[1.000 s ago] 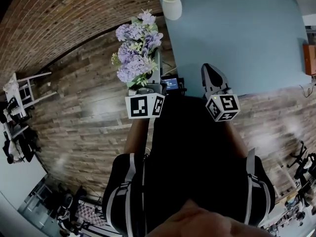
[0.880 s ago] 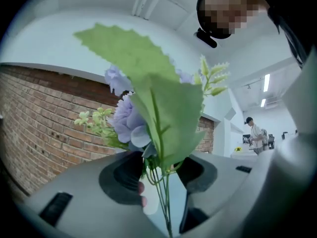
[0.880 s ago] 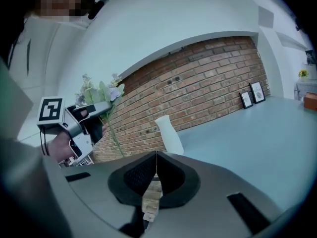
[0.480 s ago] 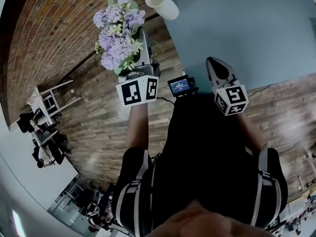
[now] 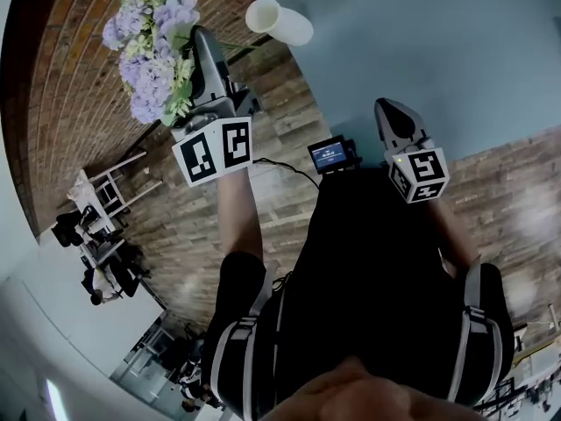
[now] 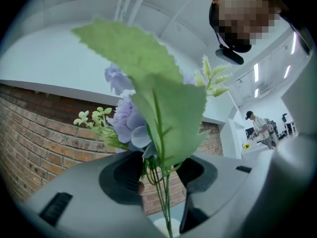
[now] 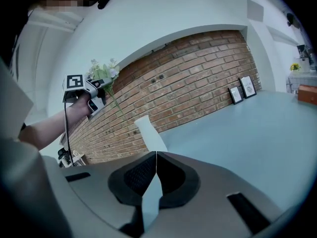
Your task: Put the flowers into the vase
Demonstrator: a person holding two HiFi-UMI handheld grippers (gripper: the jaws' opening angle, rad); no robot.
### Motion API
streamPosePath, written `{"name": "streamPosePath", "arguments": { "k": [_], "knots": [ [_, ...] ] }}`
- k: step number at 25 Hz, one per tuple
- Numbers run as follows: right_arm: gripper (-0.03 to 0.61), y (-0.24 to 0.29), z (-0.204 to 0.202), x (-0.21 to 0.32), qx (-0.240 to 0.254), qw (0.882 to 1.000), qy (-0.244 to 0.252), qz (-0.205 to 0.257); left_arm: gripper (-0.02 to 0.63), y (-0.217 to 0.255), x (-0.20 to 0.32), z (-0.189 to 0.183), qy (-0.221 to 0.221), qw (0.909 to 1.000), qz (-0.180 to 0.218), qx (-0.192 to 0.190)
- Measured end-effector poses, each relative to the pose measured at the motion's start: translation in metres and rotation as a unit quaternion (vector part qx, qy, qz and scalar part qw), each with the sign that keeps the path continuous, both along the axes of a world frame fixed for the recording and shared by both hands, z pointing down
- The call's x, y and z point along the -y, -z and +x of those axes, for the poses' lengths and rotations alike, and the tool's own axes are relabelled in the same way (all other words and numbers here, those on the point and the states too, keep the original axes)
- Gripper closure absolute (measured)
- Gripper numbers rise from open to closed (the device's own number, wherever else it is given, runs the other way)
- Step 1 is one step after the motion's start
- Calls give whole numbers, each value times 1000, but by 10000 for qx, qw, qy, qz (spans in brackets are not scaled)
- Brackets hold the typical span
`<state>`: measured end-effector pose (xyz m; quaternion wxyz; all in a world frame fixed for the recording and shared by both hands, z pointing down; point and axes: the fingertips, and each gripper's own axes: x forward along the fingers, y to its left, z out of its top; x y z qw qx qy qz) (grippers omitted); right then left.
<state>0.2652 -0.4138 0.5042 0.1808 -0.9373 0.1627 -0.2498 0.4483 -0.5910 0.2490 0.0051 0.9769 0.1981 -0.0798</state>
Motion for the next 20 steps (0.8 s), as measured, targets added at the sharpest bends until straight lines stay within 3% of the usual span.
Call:
{"name": "streamPosePath", "arguments": {
  "k": [5,9,14,20],
  "knots": [
    [560,-5,4,-6,107,9999,-122,-37,396,29,1,19,13,9990,-174,-422],
    [560,-8,5,-9,157,9997,-182,-77,396,17,-9,33,-28,9984,-293,-493],
    [560,-18,9,-17,209,9993,-293,-91,396,-34,-28,43,-135,9996,-74,-254],
    [560,0,17,-10,248,9990,-317,-173,395,-56,-18,53,47,9998,200,25]
  ]
}}
